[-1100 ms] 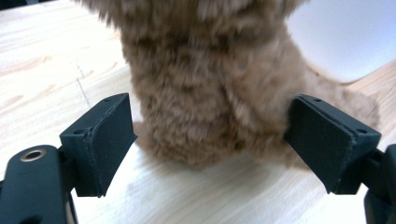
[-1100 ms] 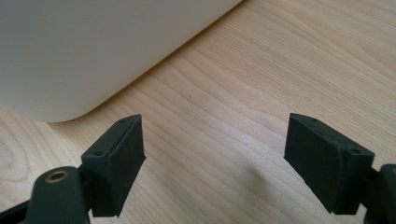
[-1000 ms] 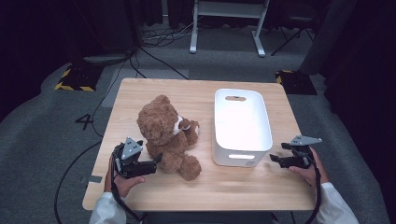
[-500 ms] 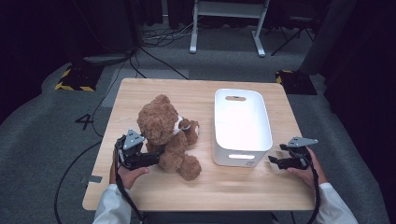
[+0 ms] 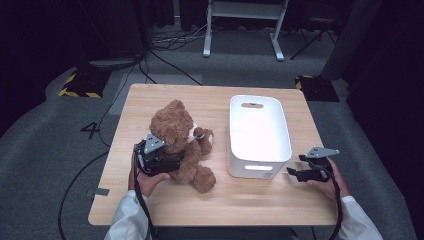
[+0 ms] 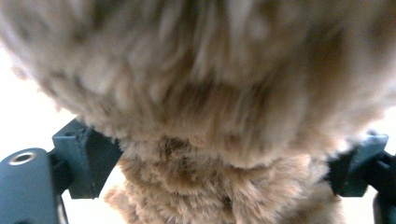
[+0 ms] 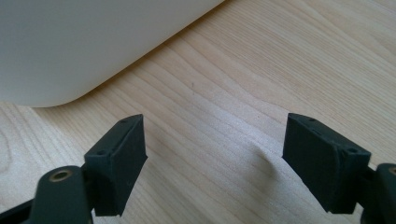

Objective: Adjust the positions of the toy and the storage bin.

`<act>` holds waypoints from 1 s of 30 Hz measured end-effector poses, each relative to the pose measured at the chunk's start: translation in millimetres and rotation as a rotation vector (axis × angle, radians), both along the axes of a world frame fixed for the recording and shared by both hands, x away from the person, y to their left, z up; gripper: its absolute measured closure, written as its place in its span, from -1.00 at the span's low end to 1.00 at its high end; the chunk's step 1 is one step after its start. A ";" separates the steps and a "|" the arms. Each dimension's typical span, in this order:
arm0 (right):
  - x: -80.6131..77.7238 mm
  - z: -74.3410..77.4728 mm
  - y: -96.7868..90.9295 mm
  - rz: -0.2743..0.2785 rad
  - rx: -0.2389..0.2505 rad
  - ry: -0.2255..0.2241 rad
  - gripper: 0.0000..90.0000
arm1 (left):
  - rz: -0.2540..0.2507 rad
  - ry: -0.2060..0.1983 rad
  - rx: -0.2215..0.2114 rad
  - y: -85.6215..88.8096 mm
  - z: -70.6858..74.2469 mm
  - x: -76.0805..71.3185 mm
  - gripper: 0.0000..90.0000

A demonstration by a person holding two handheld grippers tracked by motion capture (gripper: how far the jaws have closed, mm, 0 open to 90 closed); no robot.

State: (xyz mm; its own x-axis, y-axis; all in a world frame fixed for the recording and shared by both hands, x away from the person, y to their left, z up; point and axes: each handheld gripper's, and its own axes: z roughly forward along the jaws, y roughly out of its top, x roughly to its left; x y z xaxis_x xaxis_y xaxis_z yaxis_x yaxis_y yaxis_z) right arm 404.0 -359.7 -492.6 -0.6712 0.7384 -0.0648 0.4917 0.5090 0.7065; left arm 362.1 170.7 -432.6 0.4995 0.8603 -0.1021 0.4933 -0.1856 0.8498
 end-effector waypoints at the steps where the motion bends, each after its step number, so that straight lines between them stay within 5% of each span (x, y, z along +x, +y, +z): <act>1: 0.0 -0.2 0.2 0.000 -0.001 0.001 -0.52 | 0.006 0.011 -0.008 -1.9 -2.0 2.4 -0.81; 3: -0.3 -0.8 1.3 0.003 -0.003 0.004 -0.52 | -0.002 0.039 0.007 -6.6 -6.9 8.8 -0.90; 8: -0.2 -1.3 1.8 0.005 -0.003 0.004 -0.52 | -0.008 0.046 0.040 -15.3 -12.5 18.4 -0.78; 11: -0.3 -1.3 1.1 0.006 -0.001 0.004 -0.52 | -0.003 0.039 0.055 -18.9 -13.0 19.5 -0.64; 17: 0.0 -4.2 -1.0 -0.004 -0.004 0.009 -0.51 | -0.038 -0.005 0.196 -32.7 -15.9 16.9 -0.06; 30: 3.1 -9.9 -4.2 -0.027 0.052 0.019 -0.58 | -0.033 -0.021 0.185 -29.4 -18.6 15.9 0.12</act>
